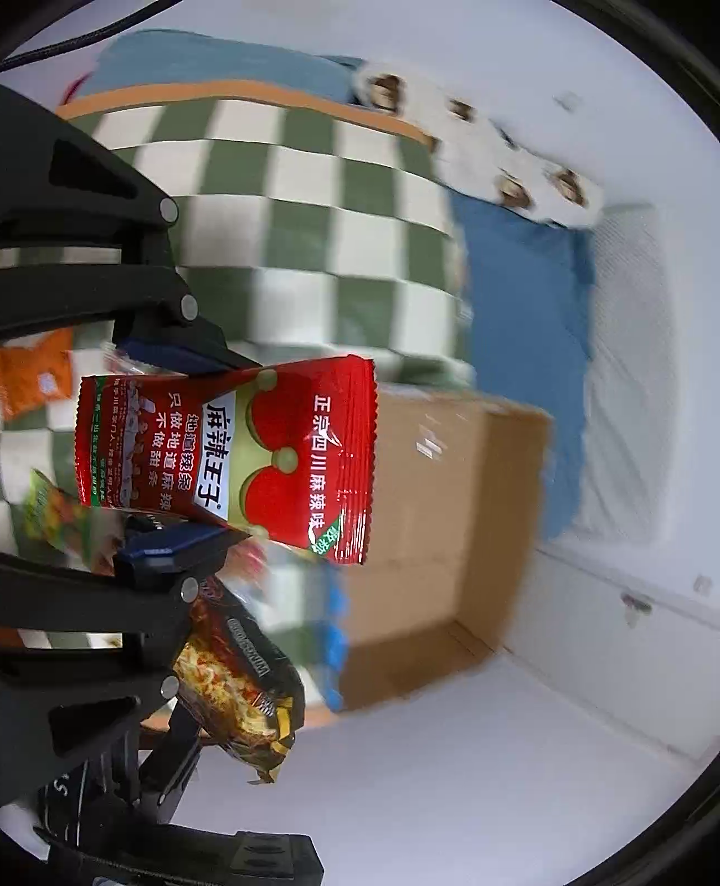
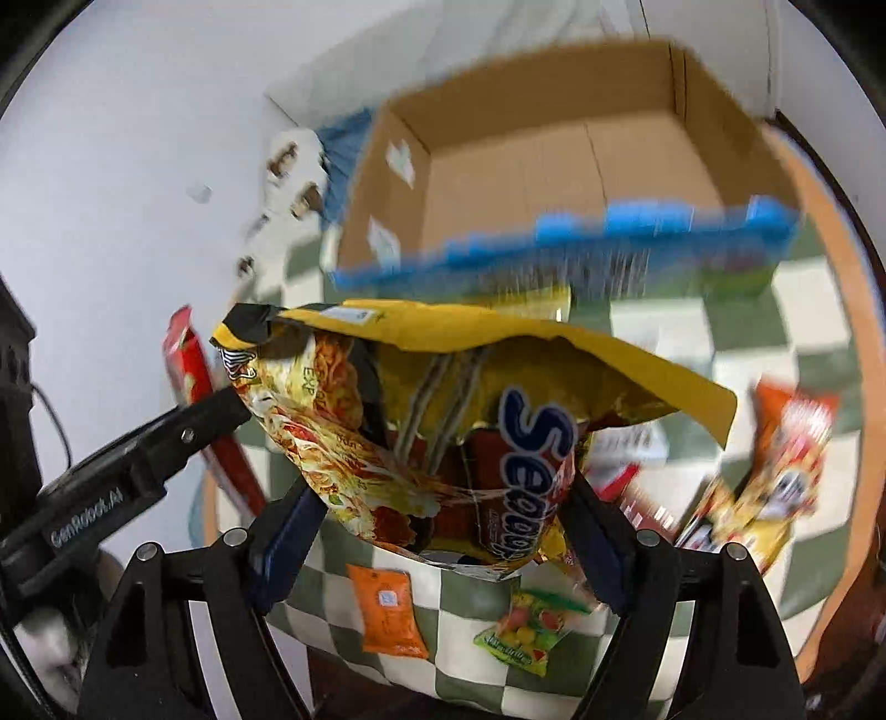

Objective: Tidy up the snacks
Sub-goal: 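Carry both packets into the cardboard box and open both tools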

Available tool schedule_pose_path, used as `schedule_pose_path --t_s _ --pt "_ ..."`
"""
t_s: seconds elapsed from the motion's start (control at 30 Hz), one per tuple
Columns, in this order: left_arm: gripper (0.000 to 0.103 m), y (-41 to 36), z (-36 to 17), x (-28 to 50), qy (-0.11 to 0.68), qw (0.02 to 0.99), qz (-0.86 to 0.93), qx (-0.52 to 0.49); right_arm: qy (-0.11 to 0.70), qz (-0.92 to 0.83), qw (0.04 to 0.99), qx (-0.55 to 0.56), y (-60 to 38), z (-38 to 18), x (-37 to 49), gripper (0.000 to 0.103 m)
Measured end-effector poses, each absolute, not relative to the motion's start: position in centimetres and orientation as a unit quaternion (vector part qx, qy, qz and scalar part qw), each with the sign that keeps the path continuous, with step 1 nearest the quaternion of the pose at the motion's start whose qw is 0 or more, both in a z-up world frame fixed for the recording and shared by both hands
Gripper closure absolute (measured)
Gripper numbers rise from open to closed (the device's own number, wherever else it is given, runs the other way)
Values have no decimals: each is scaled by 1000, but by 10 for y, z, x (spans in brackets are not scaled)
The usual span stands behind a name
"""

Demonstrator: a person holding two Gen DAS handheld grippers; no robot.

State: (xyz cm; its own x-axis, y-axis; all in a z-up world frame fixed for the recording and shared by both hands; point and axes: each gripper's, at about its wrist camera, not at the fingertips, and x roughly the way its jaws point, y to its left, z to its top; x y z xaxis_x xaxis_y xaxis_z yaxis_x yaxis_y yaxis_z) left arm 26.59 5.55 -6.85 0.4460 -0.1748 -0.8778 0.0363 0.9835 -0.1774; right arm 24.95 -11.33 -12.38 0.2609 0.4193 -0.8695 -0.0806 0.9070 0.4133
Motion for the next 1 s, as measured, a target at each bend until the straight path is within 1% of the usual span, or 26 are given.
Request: schedule_pose_path --t_s 0.13,0.23,0.3,0.4,0.53,0.73,0.87,1.0 --pt "59 31 -47 322 509 854 -86 -56 568 167 795 134 -133 -84 289 19" --pt "59 18 -46 363 513 852 -89 -54 560 163 804 115 -146 -62 331 19" --pt "59 12 -51 390 524 845 -93 -57 562 154 806 100 -153 -57 363 19" --pt "59 6 -73 433 551 827 -96 -60 585 150 791 97 -162 -66 415 19" --pt "59 0 -112 478 587 801 -97 -64 623 147 763 95 -168 -96 469 19" --pt "59 -7 -172 522 638 761 -97 -66 678 135 716 100 -169 -168 522 19" --pt "58 -12 -198 540 654 750 -84 -54 703 128 694 89 -164 -210 546 19" --pt "56 -11 -215 554 669 739 -68 -49 717 114 684 72 -162 -236 564 19"
